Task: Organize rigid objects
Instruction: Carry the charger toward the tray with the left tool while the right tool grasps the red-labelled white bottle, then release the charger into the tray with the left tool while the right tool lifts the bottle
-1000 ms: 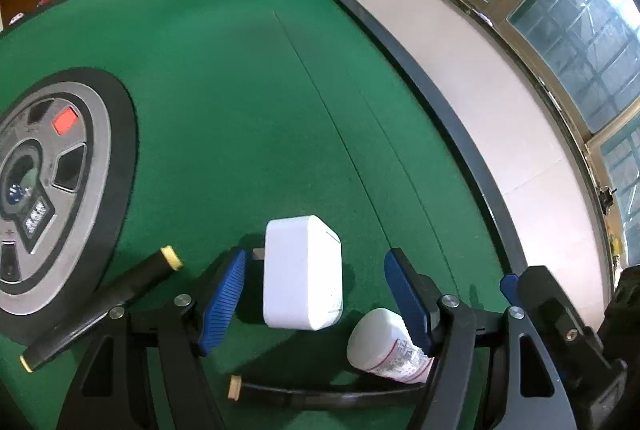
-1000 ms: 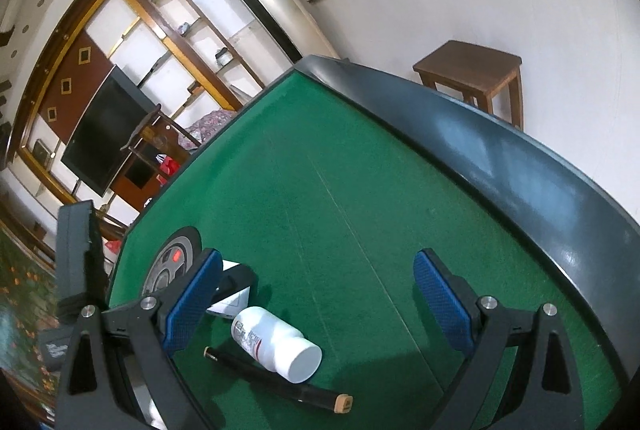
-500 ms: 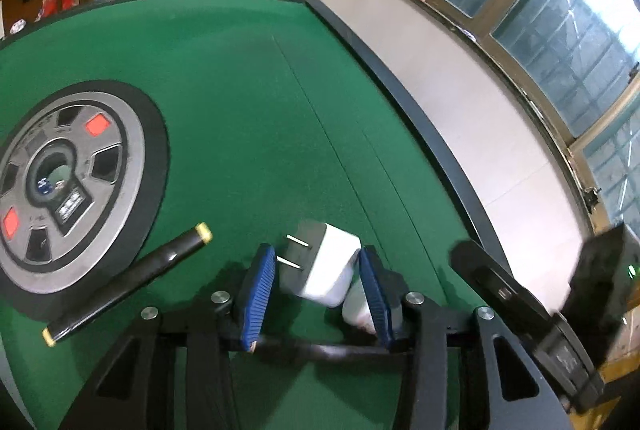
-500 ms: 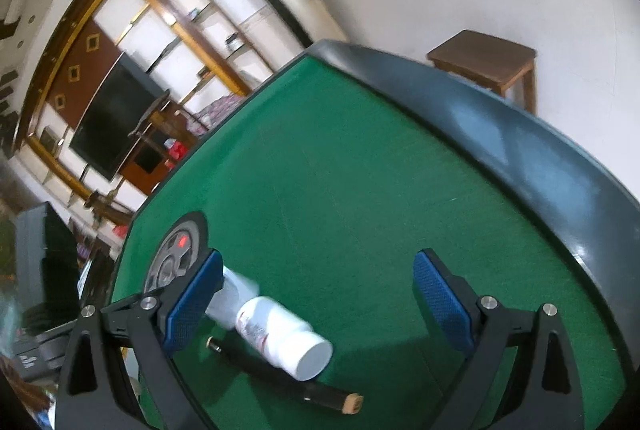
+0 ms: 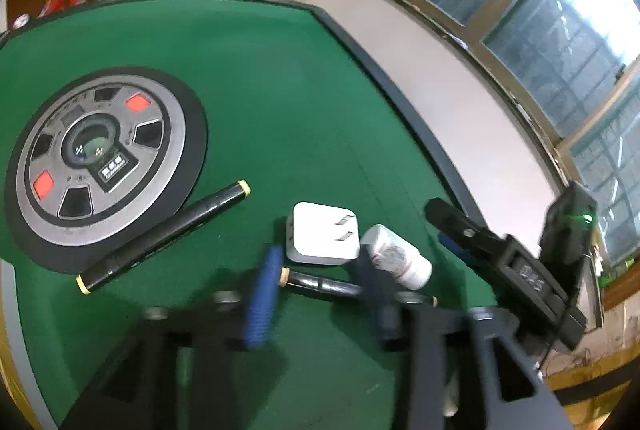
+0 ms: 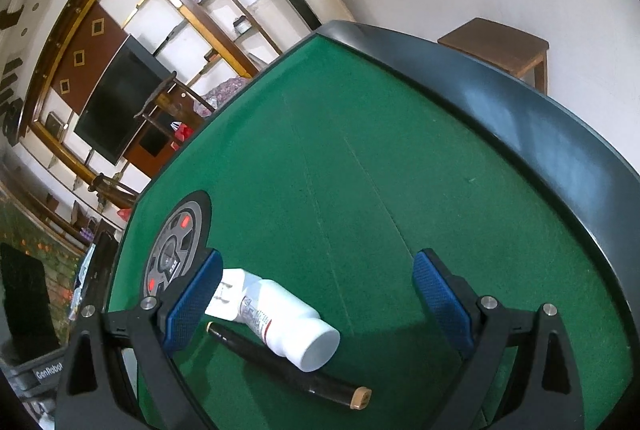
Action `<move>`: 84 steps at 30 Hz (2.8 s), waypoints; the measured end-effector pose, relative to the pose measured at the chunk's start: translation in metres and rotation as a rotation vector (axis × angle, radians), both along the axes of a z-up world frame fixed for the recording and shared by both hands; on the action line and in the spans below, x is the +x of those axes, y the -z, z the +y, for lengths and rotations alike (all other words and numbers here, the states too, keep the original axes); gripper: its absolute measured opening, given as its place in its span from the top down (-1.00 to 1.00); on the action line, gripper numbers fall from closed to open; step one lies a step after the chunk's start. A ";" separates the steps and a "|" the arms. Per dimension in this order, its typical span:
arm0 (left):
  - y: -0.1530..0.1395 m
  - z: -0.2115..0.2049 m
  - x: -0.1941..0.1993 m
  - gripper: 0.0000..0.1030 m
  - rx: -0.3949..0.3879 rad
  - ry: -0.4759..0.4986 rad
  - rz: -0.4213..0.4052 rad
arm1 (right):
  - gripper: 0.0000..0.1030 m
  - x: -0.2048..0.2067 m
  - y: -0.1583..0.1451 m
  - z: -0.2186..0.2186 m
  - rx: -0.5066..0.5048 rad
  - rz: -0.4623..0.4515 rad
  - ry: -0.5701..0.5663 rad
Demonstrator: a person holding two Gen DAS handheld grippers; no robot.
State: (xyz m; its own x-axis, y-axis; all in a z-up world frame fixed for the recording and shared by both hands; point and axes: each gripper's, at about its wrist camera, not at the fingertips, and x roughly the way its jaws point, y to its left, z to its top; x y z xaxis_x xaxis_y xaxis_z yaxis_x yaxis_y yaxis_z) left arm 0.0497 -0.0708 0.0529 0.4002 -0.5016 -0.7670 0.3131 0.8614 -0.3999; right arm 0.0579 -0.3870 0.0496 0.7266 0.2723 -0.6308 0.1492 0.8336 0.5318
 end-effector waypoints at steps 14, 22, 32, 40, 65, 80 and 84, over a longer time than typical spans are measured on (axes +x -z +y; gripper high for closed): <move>0.034 -0.060 0.029 -0.21 0.128 0.021 0.003 | -0.86 0.002 -0.001 0.004 0.016 0.008 -0.027; 0.033 -0.070 0.026 -0.07 0.159 0.063 -0.019 | -0.86 0.002 0.001 0.007 0.003 0.020 -0.029; -0.018 -0.001 -0.016 -0.08 -0.032 0.016 -0.058 | -0.86 0.000 0.002 0.012 -0.029 0.028 -0.035; -0.039 0.116 -0.092 -0.08 -0.139 -0.117 -0.091 | -0.86 -0.006 -0.009 0.019 -0.074 -0.038 -0.057; 0.011 0.300 -0.217 -0.09 0.123 -0.464 -0.061 | -0.14 0.000 0.003 0.103 -0.609 0.111 -0.296; 0.018 0.309 -0.217 -0.41 0.182 -0.481 -0.027 | -0.14 -0.050 -0.080 0.151 -0.467 -0.092 -0.419; 0.001 0.320 -0.228 -0.43 0.114 -0.530 -0.080 | -0.14 -0.076 -0.093 0.202 -0.392 -0.127 -0.569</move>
